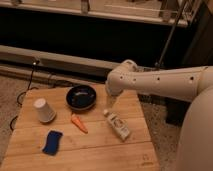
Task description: Place the bottle in the ceramic bowl
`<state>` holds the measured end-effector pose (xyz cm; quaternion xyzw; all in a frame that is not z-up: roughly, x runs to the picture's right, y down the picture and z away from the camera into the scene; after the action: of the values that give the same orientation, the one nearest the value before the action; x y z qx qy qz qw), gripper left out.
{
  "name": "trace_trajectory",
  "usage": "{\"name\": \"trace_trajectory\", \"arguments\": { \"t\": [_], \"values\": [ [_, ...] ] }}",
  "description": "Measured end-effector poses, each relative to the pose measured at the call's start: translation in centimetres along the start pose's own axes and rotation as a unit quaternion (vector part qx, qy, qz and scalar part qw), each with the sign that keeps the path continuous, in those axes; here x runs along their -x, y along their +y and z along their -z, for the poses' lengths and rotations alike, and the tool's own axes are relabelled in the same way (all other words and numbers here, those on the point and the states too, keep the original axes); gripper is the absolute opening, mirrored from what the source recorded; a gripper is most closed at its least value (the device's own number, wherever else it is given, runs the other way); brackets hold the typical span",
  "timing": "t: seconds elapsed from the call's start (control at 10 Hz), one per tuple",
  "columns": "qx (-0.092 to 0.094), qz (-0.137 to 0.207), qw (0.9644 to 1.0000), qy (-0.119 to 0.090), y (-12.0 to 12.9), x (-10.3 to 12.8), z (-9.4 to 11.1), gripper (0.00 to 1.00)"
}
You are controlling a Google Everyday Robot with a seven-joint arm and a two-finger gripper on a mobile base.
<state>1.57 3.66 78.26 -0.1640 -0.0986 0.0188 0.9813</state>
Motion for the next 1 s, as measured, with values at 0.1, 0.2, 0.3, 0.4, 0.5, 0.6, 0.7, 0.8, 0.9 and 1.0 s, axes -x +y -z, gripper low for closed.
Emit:
{"name": "trace_trajectory", "arguments": {
  "t": [0.1, 0.2, 0.3, 0.4, 0.5, 0.6, 0.7, 0.8, 0.9, 1.0],
  "values": [
    [0.014, -0.021, 0.9996, 0.008, 2.3, -0.8, -0.6, 0.80],
    [0.034, -0.048, 0.9982, 0.014, 5.6, -1.6, -1.5, 0.80],
    [0.055, -0.078, 0.9953, 0.018, 9.5, -2.5, -2.3, 0.80],
    [0.073, -0.103, 0.9919, 0.018, 12.7, -3.1, -3.0, 0.80],
    [0.086, -0.122, 0.9886, 0.015, 15.0, -3.3, -3.6, 0.80],
    [0.098, -0.140, 0.9852, 0.013, 16.8, -3.2, -4.4, 0.80],
    [0.105, -0.155, 0.9823, 0.012, 17.7, -3.2, -5.2, 0.79],
    [0.103, -0.170, 0.9799, 0.017, 17.4, -3.7, -6.1, 0.72],
    [0.098, -0.181, 0.9783, 0.024, 16.8, -4.5, -6.6, 0.64],
    [0.093, -0.192, 0.9763, 0.036, 16.2, -5.3, -7.2, 0.53]
  ]
}}
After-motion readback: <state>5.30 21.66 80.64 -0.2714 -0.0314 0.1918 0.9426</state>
